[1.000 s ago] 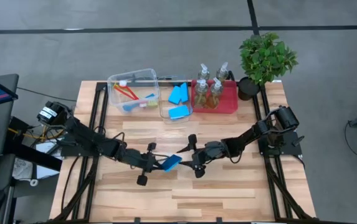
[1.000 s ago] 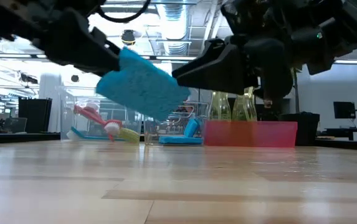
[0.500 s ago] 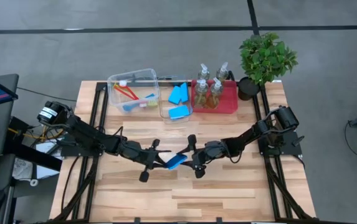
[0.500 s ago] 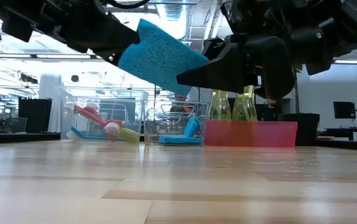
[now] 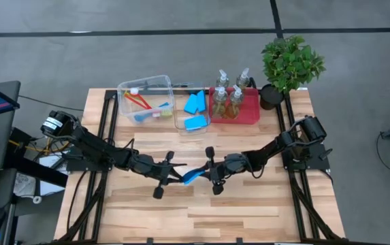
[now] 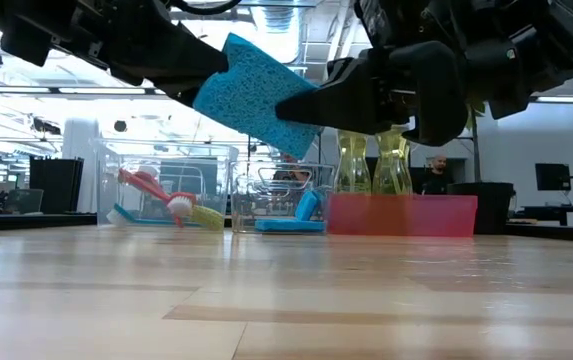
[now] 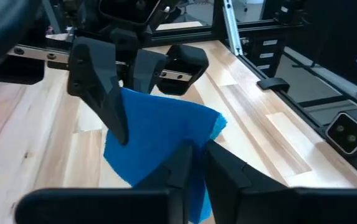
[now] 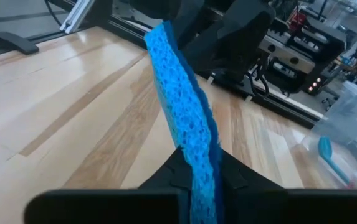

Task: Pick & Place Kitchen Sink Supplies
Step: Put the blue sponge into the transparent bin

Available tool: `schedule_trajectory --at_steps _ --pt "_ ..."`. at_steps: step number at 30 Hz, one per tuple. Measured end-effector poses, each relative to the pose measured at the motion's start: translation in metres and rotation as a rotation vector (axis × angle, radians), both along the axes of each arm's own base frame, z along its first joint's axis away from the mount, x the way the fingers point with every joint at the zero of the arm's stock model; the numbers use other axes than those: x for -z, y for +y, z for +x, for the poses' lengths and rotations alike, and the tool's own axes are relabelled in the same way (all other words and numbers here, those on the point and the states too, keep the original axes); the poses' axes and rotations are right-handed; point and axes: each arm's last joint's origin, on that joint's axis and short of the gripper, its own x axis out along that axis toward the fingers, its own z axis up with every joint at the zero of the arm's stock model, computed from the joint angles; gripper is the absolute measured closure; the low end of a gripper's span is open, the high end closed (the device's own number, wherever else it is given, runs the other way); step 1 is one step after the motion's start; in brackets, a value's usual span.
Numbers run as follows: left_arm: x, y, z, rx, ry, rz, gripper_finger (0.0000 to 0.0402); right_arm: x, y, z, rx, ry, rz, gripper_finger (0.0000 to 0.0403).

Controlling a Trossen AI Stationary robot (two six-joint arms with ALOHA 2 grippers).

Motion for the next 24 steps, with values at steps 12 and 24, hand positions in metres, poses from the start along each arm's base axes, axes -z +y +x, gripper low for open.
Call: schedule_trajectory --at_steps 12,24 --pt "0.0 -0.009 -0.004 -0.015 -0.038 0.149 0.0252 -0.002 -0.001 0.0 0.031 -0.008 0.004 0.0398" --pt "0.0 -0.008 -0.006 -0.188 -0.055 0.24 0.0177 -0.009 -0.001 0.001 0.061 -0.068 0.055 0.0395"
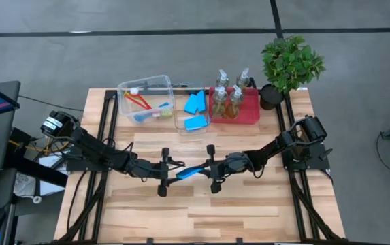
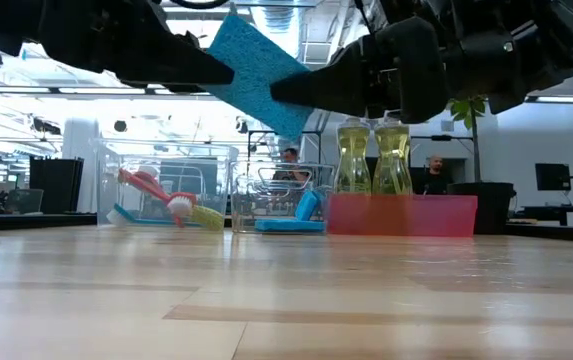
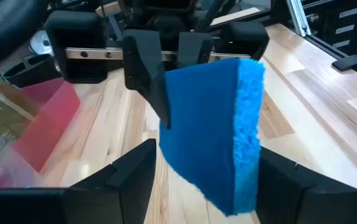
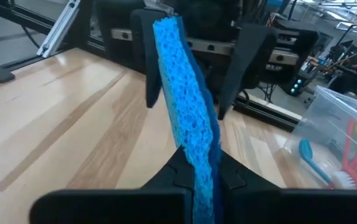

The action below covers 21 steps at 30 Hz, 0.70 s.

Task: Pick & Place Kitchen Sink Supplies
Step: Put the blue sponge into the transparent bin

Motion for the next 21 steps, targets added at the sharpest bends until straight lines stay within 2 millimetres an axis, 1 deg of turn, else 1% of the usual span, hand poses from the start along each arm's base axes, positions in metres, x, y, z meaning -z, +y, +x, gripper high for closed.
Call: schedule_trajectory --at_steps 6,9,11,13,16,19,21 --pt "-0.0001 0.0083 0.0035 -0.043 -0.001 -0.052 0.0178 0.0001 0.0005 0.0 -0.02 0.001 0.002 0.0398" --pt "-0.0003 0.0097 0.0042 -0.048 -0.003 -0.06 0.0195 0.0001 0.0005 0.0 -0.021 0.001 0.002 0.0394" --pt "-0.0004 0.0095 0.0042 -0.047 -0.004 -0.06 0.0217 0.0001 0.0006 0.0 -0.024 0.001 0.003 0.0389" --pt "-0.001 0.0094 0.0043 -0.047 -0.01 -0.066 0.0248 0.0001 0.0007 0.0 -0.027 0.002 0.003 0.0384" --pt "-0.0017 0.0091 0.0045 -0.041 -0.016 -0.076 0.0308 0.0002 0.0007 -0.0001 -0.026 0.004 0.01 0.0373" --pt "-0.0019 0.0093 0.0046 -0.042 -0.018 -0.076 0.0375 0.0014 0.0006 -0.0002 -0.027 0.015 0.006 0.0351" --pt "-0.0017 0.0095 0.0047 -0.046 -0.018 -0.075 0.0386 0.0029 0.0006 -0.0003 -0.026 0.031 0.006 0.0331"
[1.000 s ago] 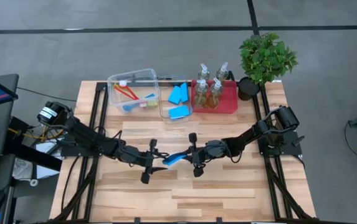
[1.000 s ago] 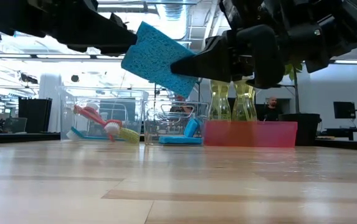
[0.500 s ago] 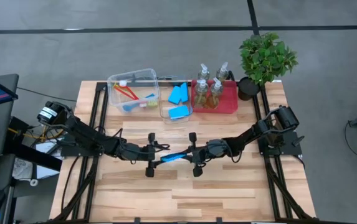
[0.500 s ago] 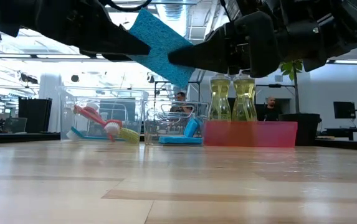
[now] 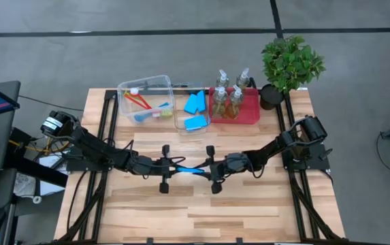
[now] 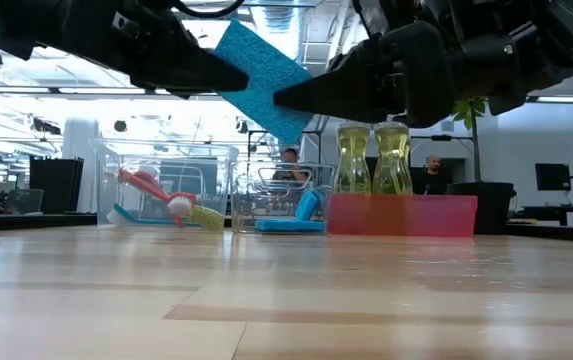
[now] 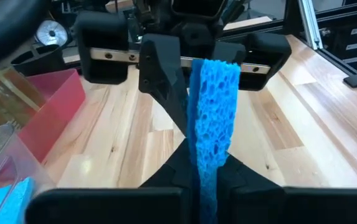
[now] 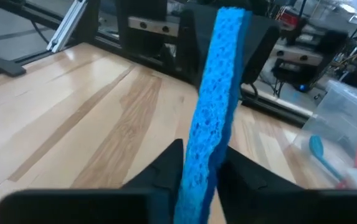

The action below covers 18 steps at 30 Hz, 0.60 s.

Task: Pick & Place Kitchen Sink Supplies
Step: Put the blue sponge into the transparent bin

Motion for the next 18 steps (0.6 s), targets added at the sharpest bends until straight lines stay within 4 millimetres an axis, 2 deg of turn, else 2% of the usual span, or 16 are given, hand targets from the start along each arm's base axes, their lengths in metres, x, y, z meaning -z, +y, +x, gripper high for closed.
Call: schedule_trajectory --at_steps 5,11,14,18 --pt "-0.006 0.001 -0.001 -0.012 -0.03 -0.004 0.0388 0.006 -0.002 -0.001 0.053 0.063 0.009 0.0263" --pt "-0.035 0.009 -0.012 -0.11 -0.139 0.026 0.0384 0.014 -0.016 0.001 0.137 0.148 0.033 0.0184" --pt "-0.052 0.019 -0.018 -0.199 -0.199 0.043 0.0381 0.018 -0.024 0.002 0.174 0.183 0.081 0.0165" --pt "-0.067 0.042 -0.021 -0.293 -0.259 0.028 0.0382 0.02 -0.029 0.002 0.196 0.206 0.097 0.0162"
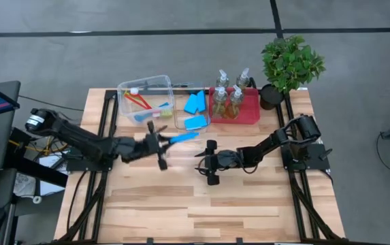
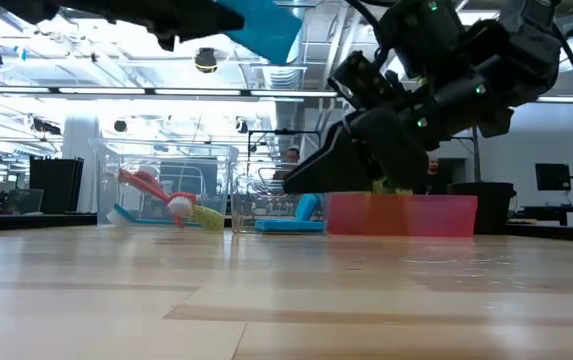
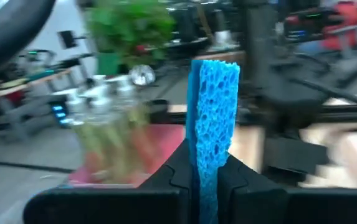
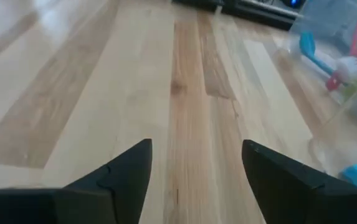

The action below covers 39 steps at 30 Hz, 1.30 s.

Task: Pick & Place Kitchen Sink Supplies
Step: Put the blue sponge into the transparent bin, then return to Home Position

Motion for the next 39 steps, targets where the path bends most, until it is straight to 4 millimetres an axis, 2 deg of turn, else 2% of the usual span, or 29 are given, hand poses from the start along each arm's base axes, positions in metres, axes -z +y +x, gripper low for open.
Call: schedule_trajectory --at_steps 5,10,17,29,34,39 --pt "-0.002 0.038 0.005 -0.158 0.004 0.016 0.0374 0.001 -0.001 0.0 0.002 0.007 -0.002 0.0168" --pt "0.008 0.073 0.012 -0.266 0.027 -0.013 0.0359 0.001 -0.001 0.0 0.002 0.015 -0.003 0.0172" --pt "0.019 0.103 0.02 -0.296 0.013 -0.059 0.0324 0.003 -0.002 -0.001 0.006 0.031 -0.005 0.0172" --pt "0.035 0.107 0.03 -0.296 0.016 -0.109 0.0212 0.003 -0.002 -0.001 0.012 0.032 0.009 0.0172" --pt "0.035 0.102 0.031 -0.275 0.015 -0.111 0.0197 0.003 -0.002 -0.001 0.016 0.031 0.02 0.0172" --pt "0.035 0.086 0.033 -0.218 0.021 -0.105 0.0202 0.003 -0.002 -0.001 0.02 0.03 0.03 0.0172"
